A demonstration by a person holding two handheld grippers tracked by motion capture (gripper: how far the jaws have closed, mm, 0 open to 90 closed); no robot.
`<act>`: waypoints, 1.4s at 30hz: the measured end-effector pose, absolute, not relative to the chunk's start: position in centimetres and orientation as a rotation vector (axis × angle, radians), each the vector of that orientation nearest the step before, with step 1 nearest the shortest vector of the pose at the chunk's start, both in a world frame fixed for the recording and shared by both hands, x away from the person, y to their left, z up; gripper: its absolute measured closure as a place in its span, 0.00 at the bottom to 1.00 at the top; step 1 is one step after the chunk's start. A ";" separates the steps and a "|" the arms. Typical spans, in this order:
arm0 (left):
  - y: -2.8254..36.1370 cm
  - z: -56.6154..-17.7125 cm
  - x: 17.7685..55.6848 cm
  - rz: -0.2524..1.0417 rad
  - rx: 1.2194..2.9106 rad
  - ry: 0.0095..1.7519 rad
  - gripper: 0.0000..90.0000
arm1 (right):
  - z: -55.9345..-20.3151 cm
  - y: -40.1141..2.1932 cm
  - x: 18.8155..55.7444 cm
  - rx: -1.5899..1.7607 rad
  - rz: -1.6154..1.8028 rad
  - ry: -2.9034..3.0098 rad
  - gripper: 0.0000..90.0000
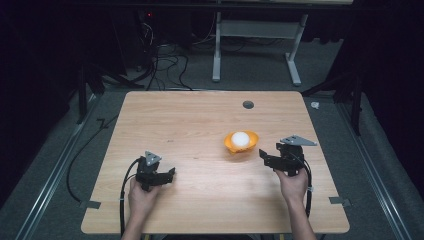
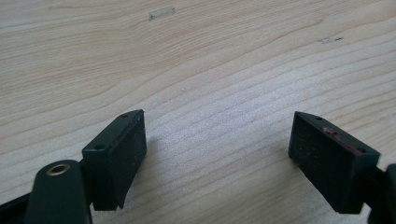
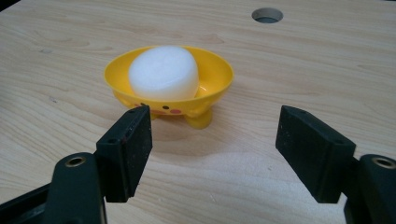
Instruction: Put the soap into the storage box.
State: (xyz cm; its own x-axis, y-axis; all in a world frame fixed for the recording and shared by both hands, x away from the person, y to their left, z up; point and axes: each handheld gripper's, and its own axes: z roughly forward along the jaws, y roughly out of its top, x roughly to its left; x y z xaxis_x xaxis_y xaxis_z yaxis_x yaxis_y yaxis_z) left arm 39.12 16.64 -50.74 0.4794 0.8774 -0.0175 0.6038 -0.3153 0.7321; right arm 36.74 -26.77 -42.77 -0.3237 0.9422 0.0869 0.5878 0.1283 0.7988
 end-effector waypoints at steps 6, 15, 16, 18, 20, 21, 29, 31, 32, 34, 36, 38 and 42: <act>16.6 -50.7 39.1 0.511 2.041 1.221 0.22 | -43.1 -26.9 36.1 1.472 1.072 1.972 0.31; 16.6 -50.7 39.1 0.511 2.041 1.220 0.22 | -43.9 -26.8 35.5 1.474 1.080 1.979 0.32; 16.6 -50.7 39.1 0.511 2.041 1.220 0.22 | -44.0 -26.8 35.5 1.470 1.078 1.986 0.32; 16.6 -50.7 39.1 0.511 2.041 1.220 0.22 | -44.2 -26.7 35.4 1.480 1.076 1.987 0.32; 16.6 -50.7 39.1 0.511 2.041 1.220 0.22 | -44.4 -26.7 35.3 1.481 1.076 1.990 0.32; 16.6 -50.7 39.1 0.510 2.041 1.220 0.22 | -44.5 -26.6 35.3 1.479 1.078 1.991 0.32; 16.6 -50.7 39.1 0.510 2.041 1.220 0.22 | -45.3 -26.1 35.3 1.479 1.067 2.024 0.31; 16.6 -50.7 39.1 0.510 2.041 1.220 0.22 | -45.4 -25.9 35.3 1.483 1.068 2.029 0.31; 16.6 -50.7 39.1 0.510 2.041 1.220 0.22 | -45.5 -25.9 35.3 1.477 1.064 2.033 0.31; 16.6 -50.7 39.1 0.510 2.041 1.220 0.22 | -45.6 -25.8 35.2 1.480 1.066 2.037 0.31; 16.6 -50.7 39.1 0.510 2.041 1.220 0.22 | -45.7 -25.8 35.2 1.481 1.064 2.040 0.31; 16.6 -50.7 39.1 0.510 2.041 1.220 0.22 | -45.9 -25.7 35.1 1.485 1.061 2.046 0.31; 16.6 -50.7 39.1 0.510 2.041 1.220 0.22 | -46.2 -25.3 35.0 1.486 1.054 2.064 0.31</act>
State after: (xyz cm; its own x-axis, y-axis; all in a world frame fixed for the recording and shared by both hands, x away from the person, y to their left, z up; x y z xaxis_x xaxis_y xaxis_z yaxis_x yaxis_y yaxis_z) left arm 39.12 16.64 -50.74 0.4800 0.8771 -0.0171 0.6038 -0.3162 0.7318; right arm 35.03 -25.33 -46.24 -0.3646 0.9242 0.1135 0.6340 0.1571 0.7572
